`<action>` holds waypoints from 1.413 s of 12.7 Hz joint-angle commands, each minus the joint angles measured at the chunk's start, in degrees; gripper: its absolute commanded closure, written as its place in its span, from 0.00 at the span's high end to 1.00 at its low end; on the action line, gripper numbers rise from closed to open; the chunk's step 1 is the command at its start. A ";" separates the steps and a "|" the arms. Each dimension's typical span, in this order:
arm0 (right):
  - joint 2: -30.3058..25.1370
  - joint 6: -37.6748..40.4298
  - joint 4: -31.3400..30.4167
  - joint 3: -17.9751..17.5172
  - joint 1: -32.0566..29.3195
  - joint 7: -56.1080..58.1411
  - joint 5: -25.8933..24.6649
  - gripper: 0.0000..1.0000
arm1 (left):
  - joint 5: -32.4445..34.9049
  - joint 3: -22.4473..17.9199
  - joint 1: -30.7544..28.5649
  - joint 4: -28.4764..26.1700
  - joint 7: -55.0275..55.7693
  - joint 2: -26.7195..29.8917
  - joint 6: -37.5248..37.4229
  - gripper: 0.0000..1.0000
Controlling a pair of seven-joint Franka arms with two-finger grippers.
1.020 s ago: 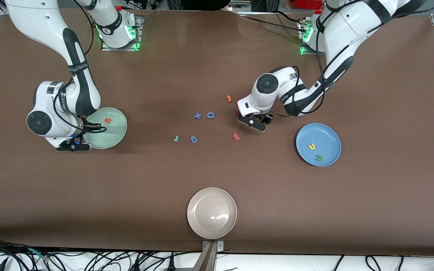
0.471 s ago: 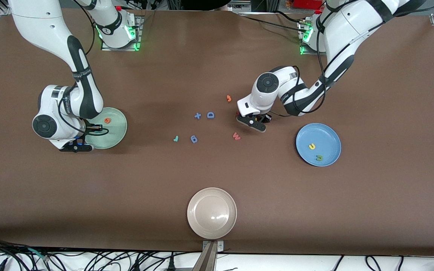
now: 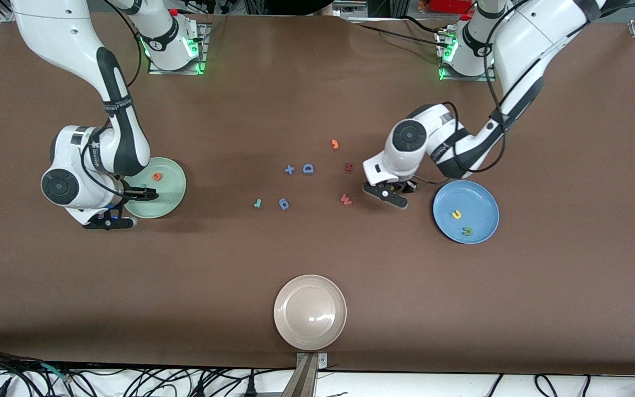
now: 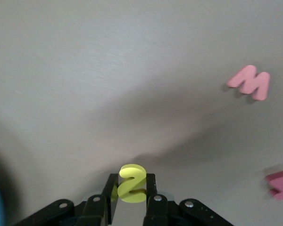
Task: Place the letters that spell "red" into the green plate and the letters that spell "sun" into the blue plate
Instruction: 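Place the yellow letter on the blue plate while the right releases cyan letter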
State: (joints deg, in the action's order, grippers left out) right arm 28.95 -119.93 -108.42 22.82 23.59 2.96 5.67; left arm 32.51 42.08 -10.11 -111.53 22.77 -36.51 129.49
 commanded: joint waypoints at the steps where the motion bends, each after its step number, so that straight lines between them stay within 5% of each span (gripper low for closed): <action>1: -0.82 6.10 5.92 -0.75 3.47 -6.10 1.53 0.99 | -2.89 1.52 -6.30 2.36 -13.76 1.35 -4.94 0.00; 6: 1.80 5.41 11.91 -1.81 10.41 -20.33 7.84 0.99 | -3.15 1.43 -19.40 1.93 -35.32 1.00 -5.56 0.01; 7: 3.21 5.41 13.92 -1.90 11.91 -23.58 10.30 0.99 | -3.15 1.43 -20.47 1.67 -36.13 1.00 -5.56 0.10; 8: 4.44 5.41 15.86 -1.90 13.75 -27.27 11.63 0.99 | -3.15 1.43 -20.74 1.66 -36.31 0.91 -5.65 0.52; 10: 6.98 4.19 17.10 -1.90 15.95 -33.69 13.57 0.99 | -3.15 1.52 -21.53 1.75 -36.48 1.17 -7.05 1.00; 12: 9.01 -0.11 17.11 -1.90 19.11 -38.62 15.07 0.94 | -3.15 3.44 -22.05 2.54 -37.45 2.14 -9.85 1.00; 14: 11.12 -2.75 17.02 -1.90 21.49 -43.11 15.16 0.78 | -3.24 8.25 -25.55 2.89 -37.37 3.63 -11.27 1.00; 17: 13.50 -7.15 17.02 -1.99 22.91 -45.59 15.16 0.76 | -5.33 15.48 -28.39 9.63 -36.66 3.73 -18.89 1.00; 18: 14.11 -7.60 17.02 -1.99 22.91 -45.59 15.16 0.56 | -8.48 16.01 -27.78 13.84 -36.66 3.73 -23.10 1.00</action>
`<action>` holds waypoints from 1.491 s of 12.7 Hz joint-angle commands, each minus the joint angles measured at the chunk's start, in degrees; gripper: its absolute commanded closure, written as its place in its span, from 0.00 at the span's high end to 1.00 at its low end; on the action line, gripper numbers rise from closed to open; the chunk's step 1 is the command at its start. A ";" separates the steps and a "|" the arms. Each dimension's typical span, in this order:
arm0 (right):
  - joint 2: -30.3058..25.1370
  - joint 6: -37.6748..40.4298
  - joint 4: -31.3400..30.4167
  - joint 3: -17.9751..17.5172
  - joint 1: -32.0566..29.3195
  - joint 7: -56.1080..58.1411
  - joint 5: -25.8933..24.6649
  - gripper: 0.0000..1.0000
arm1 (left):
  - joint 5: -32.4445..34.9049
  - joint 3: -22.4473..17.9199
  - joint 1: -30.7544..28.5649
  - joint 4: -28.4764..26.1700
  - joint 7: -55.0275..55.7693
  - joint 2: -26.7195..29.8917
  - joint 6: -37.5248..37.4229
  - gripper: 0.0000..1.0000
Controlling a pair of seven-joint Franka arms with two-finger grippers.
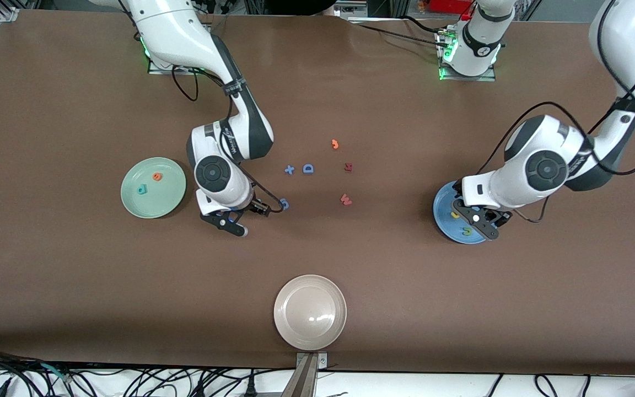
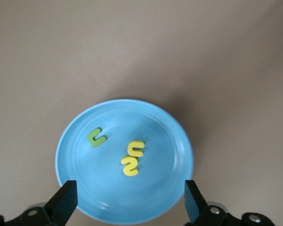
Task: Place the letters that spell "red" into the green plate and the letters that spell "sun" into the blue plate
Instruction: 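Return the left gripper to rest while the right grasps another cyan letter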
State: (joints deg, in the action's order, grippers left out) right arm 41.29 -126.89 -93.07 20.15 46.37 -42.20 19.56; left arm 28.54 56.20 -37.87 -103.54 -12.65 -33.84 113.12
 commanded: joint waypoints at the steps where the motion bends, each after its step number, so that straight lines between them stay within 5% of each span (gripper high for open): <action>1: 1.78 -0.64 1.66 0.68 0.13 -0.34 1.27 0.45 | -6.55 1.99 0.69 10.07 -1.06 1.06 -10.68 1.00; 3: 1.78 -0.56 1.49 0.68 0.13 -0.25 1.27 0.31 | -6.83 2.07 1.66 15.88 -0.97 1.15 -16.06 1.00; 8: 1.95 -0.73 1.49 -1.16 0.04 -0.34 1.36 0.33 | -6.13 2.60 6.66 25.91 7.19 1.15 -24.16 1.00; 19: 1.60 0.23 0.26 -1.78 -0.05 0.63 1.27 0.32 | -6.13 2.69 11.07 33.13 12.12 3.34 -32.25 1.00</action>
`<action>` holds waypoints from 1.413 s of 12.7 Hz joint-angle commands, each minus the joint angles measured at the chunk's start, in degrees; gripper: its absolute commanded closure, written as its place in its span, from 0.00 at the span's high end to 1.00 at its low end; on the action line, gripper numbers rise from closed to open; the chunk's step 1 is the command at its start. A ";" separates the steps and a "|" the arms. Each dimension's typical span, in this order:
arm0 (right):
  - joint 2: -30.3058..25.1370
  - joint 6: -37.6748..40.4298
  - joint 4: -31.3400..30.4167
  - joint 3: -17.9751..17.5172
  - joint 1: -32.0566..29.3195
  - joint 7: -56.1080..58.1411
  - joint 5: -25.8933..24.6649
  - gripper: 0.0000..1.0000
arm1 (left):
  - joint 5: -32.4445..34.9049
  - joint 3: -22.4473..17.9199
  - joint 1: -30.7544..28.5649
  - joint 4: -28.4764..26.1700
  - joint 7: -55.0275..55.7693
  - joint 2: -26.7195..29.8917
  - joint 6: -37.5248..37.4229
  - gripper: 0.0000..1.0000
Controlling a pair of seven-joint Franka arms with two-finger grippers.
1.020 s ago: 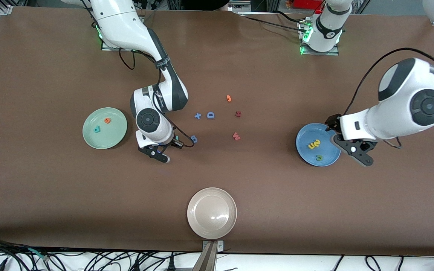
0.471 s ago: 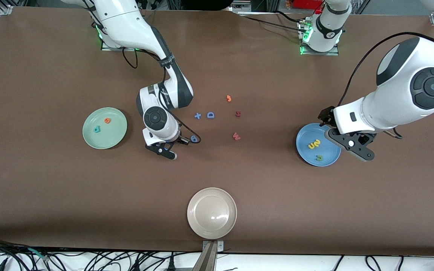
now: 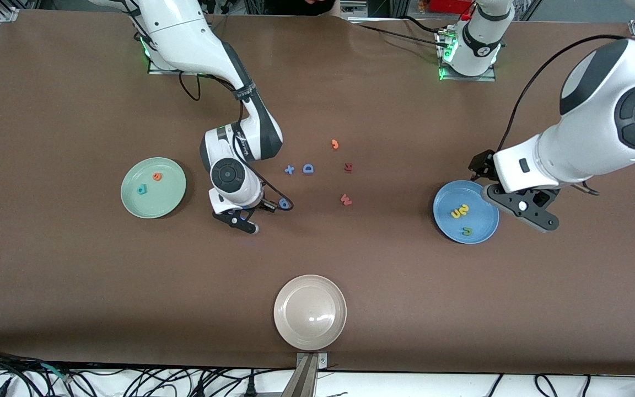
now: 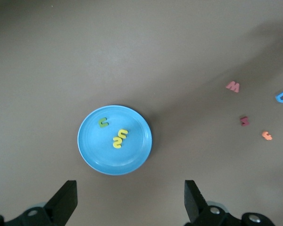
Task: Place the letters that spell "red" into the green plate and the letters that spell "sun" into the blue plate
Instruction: 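Return the left gripper to rest while the right grasps another cyan letter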
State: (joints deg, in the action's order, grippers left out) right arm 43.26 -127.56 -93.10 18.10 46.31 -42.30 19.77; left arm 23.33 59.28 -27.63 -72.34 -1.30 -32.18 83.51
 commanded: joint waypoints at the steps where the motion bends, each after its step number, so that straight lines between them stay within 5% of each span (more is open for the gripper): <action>1: -0.45 1.43 0.37 0.27 0.01 0.73 1.06 0.32 | -1.00 -0.57 0.91 1.94 0.77 2.20 -2.92 1.00; 3: -0.63 2.04 0.28 0.36 0.01 0.91 0.97 0.32 | -1.61 -3.36 1.43 1.94 0.51 3.95 -2.83 1.00; 5: -0.80 4.23 0.28 0.45 0.01 0.64 0.54 0.32 | -3.54 -15.71 9.92 1.85 0.59 9.39 -2.13 1.00; 8: -0.63 4.25 -0.24 0.45 0.01 0.91 0.53 0.32 | -23.17 -36.44 19.25 0.54 0.07 15.63 -2.04 1.00; 10: -0.54 3.72 -0.33 0.45 0.01 0.91 0.53 0.31 | -25.61 -47.12 26.02 -4.52 0.07 20.11 3.55 1.00; 13: -0.28 1.70 -0.33 0.36 -0.08 0.91 0.53 0.31 | -25.35 -47.94 26.48 -18.60 0.85 28.47 13.77 1.00; 18: -0.10 1.35 -0.86 0.36 0.10 0.91 0.71 0.24 | -25.44 -51.72 29.30 -25.56 0.86 33.05 16.68 1.00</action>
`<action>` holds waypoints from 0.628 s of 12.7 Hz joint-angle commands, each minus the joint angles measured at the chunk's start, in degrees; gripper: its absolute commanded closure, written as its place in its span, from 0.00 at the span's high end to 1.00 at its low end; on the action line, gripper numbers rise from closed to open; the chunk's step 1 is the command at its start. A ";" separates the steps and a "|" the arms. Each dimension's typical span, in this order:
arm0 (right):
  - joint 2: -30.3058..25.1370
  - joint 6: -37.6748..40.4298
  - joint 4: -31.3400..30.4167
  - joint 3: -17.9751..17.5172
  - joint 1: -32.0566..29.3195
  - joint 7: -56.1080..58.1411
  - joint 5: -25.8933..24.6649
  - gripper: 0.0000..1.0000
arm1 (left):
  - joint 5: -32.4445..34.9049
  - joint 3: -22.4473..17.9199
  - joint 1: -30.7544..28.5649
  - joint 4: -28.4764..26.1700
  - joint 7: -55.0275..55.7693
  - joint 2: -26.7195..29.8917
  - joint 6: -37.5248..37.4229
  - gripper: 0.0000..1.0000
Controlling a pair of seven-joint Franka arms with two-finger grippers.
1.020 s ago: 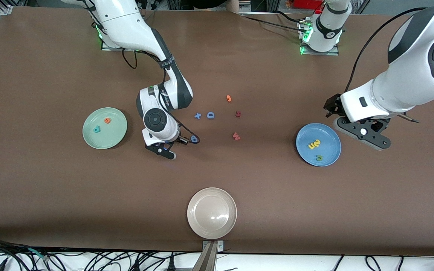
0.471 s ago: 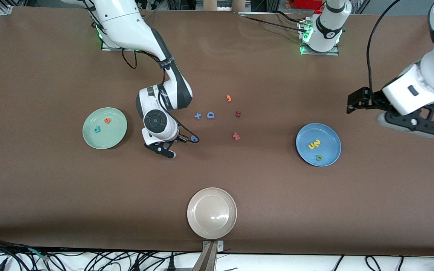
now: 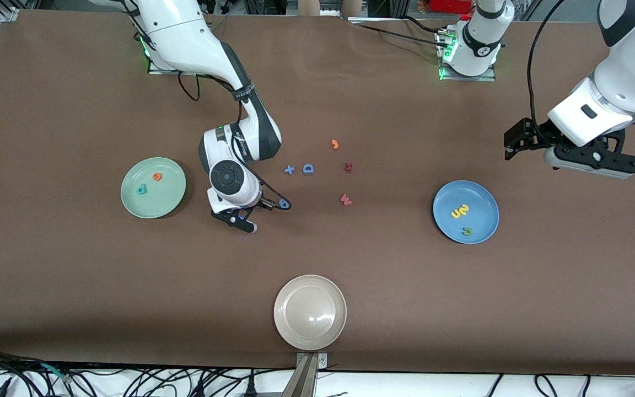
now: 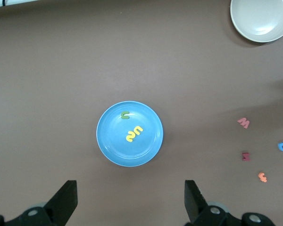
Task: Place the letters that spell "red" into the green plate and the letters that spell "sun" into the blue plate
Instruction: 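Return the left gripper to rest while the right grasps another cyan letter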
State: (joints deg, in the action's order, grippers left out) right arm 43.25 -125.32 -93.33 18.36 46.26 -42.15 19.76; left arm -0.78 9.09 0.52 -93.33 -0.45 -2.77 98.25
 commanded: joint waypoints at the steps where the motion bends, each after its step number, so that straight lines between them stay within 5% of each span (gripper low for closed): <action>1: -0.09 -0.89 -0.63 0.10 0.15 0.76 0.71 0.25 | -1.33 -1.53 1.15 -4.67 0.10 3.65 1.51 1.00; 4: 0.52 -2.38 -0.71 0.01 0.24 0.67 0.71 0.24 | -1.24 -1.26 1.15 -3.35 0.10 2.51 1.24 1.00; 8: 0.35 -2.39 -0.54 0.01 0.15 1.45 0.36 0.06 | -1.24 -1.18 1.15 -3.09 1.24 2.42 1.24 1.00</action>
State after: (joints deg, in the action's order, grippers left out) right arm 43.49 -126.92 -93.65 18.23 46.31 -42.03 19.76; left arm -0.78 8.64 0.90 -95.89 -0.01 -1.13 98.94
